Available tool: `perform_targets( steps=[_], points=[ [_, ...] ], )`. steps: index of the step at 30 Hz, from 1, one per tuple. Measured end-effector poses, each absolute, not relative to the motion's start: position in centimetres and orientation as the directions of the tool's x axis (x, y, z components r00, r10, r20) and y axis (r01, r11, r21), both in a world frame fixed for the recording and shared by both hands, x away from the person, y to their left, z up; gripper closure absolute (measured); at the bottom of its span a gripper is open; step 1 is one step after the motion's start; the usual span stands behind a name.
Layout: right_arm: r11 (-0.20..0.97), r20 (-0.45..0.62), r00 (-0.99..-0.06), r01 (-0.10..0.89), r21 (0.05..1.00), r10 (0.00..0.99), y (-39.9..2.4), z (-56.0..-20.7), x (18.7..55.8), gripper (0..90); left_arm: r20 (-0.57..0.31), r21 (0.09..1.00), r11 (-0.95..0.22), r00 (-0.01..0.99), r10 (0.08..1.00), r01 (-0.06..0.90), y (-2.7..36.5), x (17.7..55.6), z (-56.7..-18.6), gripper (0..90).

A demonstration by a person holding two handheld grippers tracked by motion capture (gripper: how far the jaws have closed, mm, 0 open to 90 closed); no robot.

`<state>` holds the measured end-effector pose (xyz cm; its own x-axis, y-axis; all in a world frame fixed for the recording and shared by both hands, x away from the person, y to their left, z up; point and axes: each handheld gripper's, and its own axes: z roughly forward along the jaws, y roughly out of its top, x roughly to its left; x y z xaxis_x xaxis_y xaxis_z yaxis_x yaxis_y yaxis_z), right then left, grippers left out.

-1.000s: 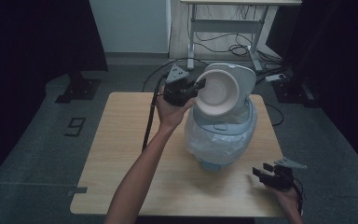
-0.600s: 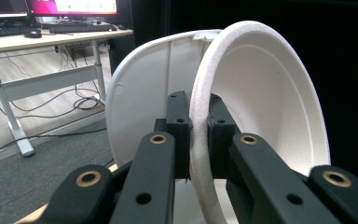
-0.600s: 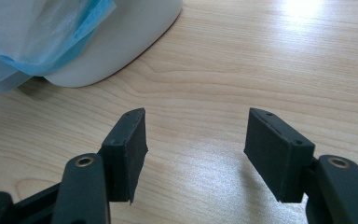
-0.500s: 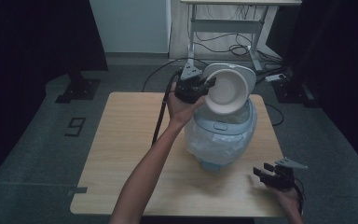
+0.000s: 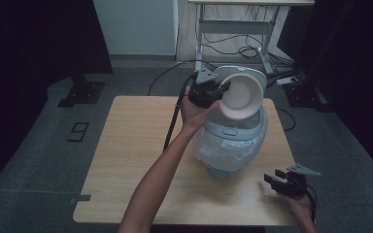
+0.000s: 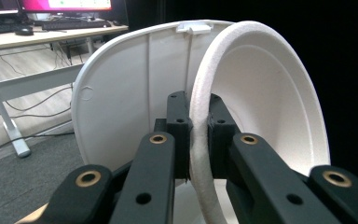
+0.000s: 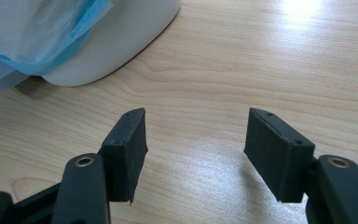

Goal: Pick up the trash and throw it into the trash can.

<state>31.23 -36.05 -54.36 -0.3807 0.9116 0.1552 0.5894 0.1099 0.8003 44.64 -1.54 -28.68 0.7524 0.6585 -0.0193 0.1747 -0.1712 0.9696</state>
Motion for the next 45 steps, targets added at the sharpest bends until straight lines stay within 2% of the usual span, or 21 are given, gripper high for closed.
perform_targets(
  steps=[9, 10, 12, 13, 15, 23, 28, 34, 40, 45],
  points=[
    [0.110, 0.157, -0.380, 0.593, 0.798, 0.912, -36.1, -54.3, 31.2, 38.5, -0.004, 0.969, -0.183, 0.747, 0.665, 0.168, -1.9, 45.1, -29.0, 82.1],
    [0.110, 0.157, -0.380, 0.593, 0.797, 0.912, -36.1, -54.4, 31.2, 38.5, 0.010, 0.968, -0.193, 0.746, 0.665, 0.159, -2.1, 45.2, -29.1, 76.3],
    [0.112, 0.156, -0.381, 0.594, 0.797, 0.911, -36.0, -54.4, 31.3, 38.5, 0.022, 0.960, -0.219, 0.730, 0.683, 0.176, -2.5, 45.5, -29.3, 51.9],
    [0.113, 0.156, -0.382, 0.594, 0.797, 0.911, -36.0, -54.4, 31.3, 38.5, 0.010, 0.956, -0.219, 0.729, 0.684, 0.192, -2.6, 45.6, -29.4, 43.1],
    [0.113, 0.156, -0.382, 0.593, 0.797, 0.911, -36.0, -54.4, 31.2, 38.5, 0.006, 0.956, -0.220, 0.734, 0.679, 0.195, -2.6, 45.6, -29.5, 37.5],
    [0.114, 0.154, -0.382, 0.593, 0.797, 0.911, -36.1, -54.3, 31.2, 38.5, 0.006, 0.958, -0.222, 0.755, 0.655, 0.184, -1.1, 44.4, -29.6, 37.7],
    [0.112, 0.155, -0.381, 0.593, 0.797, 0.912, -36.3, -54.2, 31.2, 38.5, -0.009, 0.960, -0.210, 0.766, 0.642, 0.188, 1.4, 42.4, -29.9, 37.0],
    [0.109, 0.155, -0.378, 0.591, 0.799, 0.913, -36.4, -54.1, 31.2, 38.5, -0.021, 0.946, -0.225, 0.736, 0.677, 0.234, 4.7, 40.2, -31.2, 34.8],
    [0.116, 0.151, -0.381, 0.592, 0.797, 0.912, -36.3, -54.2, 31.2, 38.5, 0.025, 0.941, -0.251, 0.696, 0.718, 0.225, 8.0, 37.7, -33.6, 32.3],
    [0.118, 0.147, -0.381, 0.592, 0.797, 0.913, -36.4, -54.3, 31.2, 38.5, 0.030, 0.932, -0.266, 0.676, 0.736, 0.248, 10.8, 35.6, -37.7, 31.6]
  ],
)
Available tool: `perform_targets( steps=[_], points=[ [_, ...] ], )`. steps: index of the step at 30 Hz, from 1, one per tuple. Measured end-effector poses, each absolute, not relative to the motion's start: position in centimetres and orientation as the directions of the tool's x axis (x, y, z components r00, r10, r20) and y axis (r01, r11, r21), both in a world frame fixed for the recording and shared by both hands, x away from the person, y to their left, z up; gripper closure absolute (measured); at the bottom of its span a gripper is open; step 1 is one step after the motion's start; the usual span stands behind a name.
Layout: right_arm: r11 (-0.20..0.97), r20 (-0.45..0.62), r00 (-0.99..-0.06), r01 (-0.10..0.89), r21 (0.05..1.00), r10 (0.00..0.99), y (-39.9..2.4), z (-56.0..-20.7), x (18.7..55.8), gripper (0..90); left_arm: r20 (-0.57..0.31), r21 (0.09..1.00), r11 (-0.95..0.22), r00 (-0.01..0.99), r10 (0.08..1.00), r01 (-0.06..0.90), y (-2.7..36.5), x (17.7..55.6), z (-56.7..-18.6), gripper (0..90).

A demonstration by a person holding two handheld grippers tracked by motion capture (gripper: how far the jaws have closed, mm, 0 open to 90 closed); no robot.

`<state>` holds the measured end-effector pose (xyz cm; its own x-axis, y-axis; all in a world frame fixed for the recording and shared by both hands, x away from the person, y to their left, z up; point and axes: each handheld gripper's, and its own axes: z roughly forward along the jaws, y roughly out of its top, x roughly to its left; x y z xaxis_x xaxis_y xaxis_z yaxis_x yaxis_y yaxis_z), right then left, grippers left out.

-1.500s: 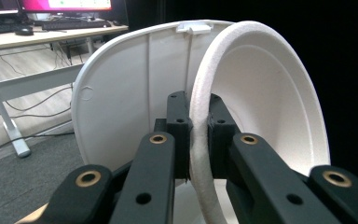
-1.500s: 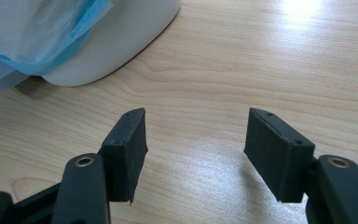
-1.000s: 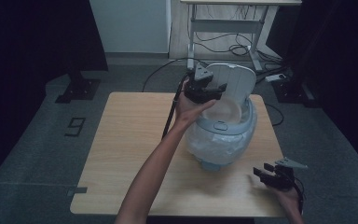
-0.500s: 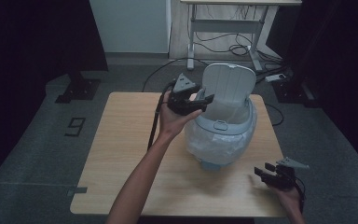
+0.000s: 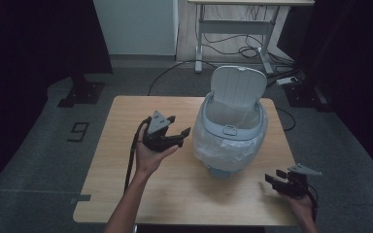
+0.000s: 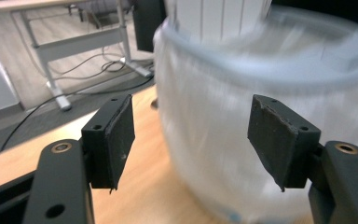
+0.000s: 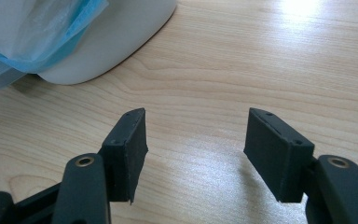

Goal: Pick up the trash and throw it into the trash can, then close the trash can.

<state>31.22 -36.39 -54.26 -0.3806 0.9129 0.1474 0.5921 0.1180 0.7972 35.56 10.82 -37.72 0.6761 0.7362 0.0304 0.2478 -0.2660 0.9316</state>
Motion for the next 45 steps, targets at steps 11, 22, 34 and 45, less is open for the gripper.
perform_targets(
  steps=[11, 22, 34, 45],
  points=[
    [0.125, 0.142, -0.383, 0.594, 0.795, 0.913, -36.3, -54.4, 31.3, 38.5, 0.039, 0.891, -0.327, 0.665, 0.746, 0.314, 12.9, 33.0, -43.5, 31.3],
    [0.090, 0.161, -0.366, 0.583, 0.807, 0.917, -36.7, -54.0, 31.3, 38.2, 0.020, 0.869, -0.339, 0.657, 0.753, 0.362, 13.4, 33.2, -46.3, 31.8],
    [-0.012, 0.215, -0.332, 0.519, 0.855, 0.919, -36.8, -51.9, 31.0, 28.3, -0.018, 0.861, -0.324, 0.660, 0.751, 0.393, 13.7, 33.4, -47.6, 32.2],
    [-0.054, 0.262, -0.421, 0.446, 0.893, 0.868, -35.9, -46.4, 31.4, 26.5, -0.040, 0.859, -0.307, 0.652, 0.757, 0.410, 14.1, 33.3, -48.1, 32.6]
  ],
)
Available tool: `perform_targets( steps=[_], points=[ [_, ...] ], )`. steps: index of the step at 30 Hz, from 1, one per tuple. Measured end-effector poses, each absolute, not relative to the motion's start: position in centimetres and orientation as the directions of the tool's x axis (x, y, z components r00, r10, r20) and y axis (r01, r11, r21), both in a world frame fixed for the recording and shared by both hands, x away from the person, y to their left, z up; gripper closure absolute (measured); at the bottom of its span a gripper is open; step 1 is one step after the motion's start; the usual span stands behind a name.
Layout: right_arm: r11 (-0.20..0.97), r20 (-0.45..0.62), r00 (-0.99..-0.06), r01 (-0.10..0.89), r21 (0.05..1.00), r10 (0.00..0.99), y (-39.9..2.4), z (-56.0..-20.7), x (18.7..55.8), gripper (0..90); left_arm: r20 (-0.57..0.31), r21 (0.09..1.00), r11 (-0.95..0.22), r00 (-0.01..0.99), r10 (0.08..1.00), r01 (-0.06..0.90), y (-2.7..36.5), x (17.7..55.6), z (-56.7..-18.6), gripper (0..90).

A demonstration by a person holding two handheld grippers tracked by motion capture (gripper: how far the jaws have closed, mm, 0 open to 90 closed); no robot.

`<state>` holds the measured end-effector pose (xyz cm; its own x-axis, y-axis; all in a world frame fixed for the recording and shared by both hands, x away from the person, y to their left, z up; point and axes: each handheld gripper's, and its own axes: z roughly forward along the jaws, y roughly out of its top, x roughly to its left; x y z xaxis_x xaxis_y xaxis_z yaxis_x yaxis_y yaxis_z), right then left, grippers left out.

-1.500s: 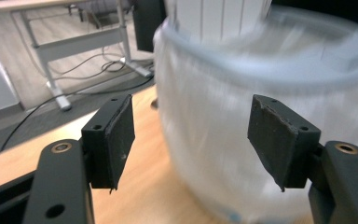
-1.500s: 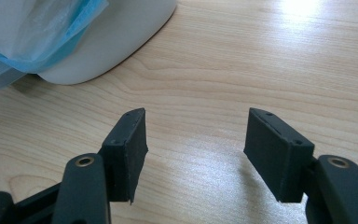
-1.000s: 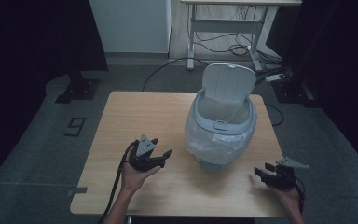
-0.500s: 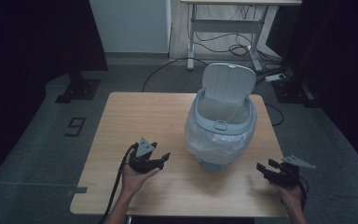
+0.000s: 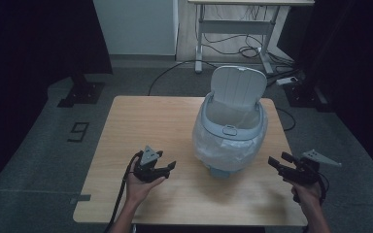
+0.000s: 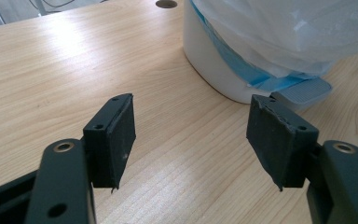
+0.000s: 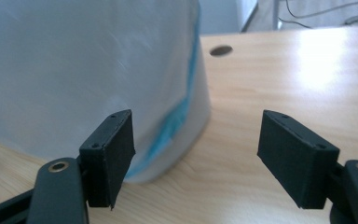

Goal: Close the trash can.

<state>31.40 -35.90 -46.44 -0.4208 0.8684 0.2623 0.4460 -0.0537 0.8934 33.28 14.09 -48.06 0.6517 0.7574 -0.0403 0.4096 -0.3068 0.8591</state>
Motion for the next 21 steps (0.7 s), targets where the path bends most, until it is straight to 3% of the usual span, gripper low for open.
perform_targets(
  steps=[21],
  points=[
    [-0.067, 0.250, -0.439, 0.390, 0.918, 0.863, -35.9, -41.6, 32.4, 27.7, -0.090, 0.856, -0.272, 0.643, 0.761, 0.441, 14.6, 33.4, -48.7, 32.9]
  ],
)
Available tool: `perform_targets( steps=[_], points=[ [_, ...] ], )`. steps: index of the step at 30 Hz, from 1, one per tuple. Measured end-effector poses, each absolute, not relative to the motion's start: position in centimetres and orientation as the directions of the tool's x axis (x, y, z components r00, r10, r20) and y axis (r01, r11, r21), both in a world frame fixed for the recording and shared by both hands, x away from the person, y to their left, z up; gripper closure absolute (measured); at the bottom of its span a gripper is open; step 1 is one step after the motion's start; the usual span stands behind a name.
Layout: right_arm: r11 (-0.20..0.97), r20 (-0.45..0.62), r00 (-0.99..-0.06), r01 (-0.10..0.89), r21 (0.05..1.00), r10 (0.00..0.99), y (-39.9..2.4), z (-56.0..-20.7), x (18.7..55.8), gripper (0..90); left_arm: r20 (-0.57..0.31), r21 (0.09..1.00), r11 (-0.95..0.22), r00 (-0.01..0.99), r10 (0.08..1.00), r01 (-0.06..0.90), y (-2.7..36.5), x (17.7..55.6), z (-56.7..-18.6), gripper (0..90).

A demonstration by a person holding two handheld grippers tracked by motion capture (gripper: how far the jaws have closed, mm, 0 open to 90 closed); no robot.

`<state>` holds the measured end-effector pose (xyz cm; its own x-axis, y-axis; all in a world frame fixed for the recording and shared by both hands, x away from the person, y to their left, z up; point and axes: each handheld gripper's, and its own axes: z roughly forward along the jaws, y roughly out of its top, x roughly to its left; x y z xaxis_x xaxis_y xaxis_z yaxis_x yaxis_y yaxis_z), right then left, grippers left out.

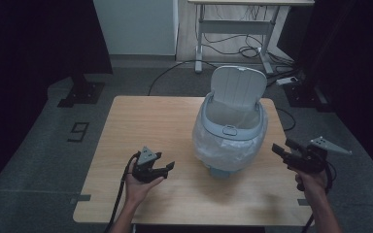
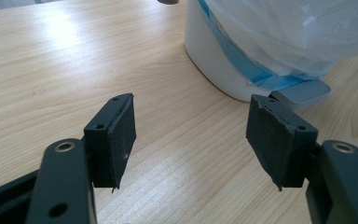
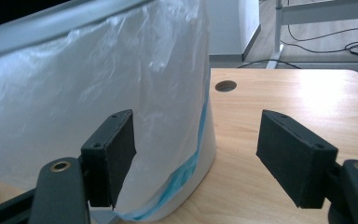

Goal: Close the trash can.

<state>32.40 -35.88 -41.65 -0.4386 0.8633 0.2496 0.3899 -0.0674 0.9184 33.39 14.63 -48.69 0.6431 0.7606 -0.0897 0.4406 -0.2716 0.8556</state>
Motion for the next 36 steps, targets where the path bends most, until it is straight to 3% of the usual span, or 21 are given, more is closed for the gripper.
perform_targets(
  steps=[36],
  points=[
    [-0.013, 0.177, -0.471, 0.330, 0.944, 0.864, -34.4, -34.5, 36.4, 28.5, -0.142, 0.845, -0.235, 0.625, 0.768, 0.480, 15.6, 33.8, -49.2, 33.0]
  ],
)
